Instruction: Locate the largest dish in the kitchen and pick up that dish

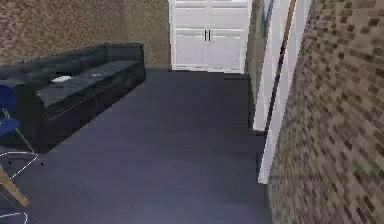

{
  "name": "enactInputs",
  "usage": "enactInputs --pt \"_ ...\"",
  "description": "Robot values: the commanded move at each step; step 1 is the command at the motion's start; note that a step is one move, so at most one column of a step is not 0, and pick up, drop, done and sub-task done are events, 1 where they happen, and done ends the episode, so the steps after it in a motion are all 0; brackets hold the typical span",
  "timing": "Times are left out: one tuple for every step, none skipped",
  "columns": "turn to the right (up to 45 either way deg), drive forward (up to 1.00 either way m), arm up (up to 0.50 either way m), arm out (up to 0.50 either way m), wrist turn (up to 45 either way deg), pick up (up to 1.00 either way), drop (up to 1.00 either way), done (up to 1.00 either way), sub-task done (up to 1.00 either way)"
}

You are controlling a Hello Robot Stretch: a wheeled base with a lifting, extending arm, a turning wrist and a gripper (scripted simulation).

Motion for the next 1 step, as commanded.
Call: enactInputs --pt "15.0 0.00 0.00 0.00 0.0 0.00 0.00 0.00 0.00"
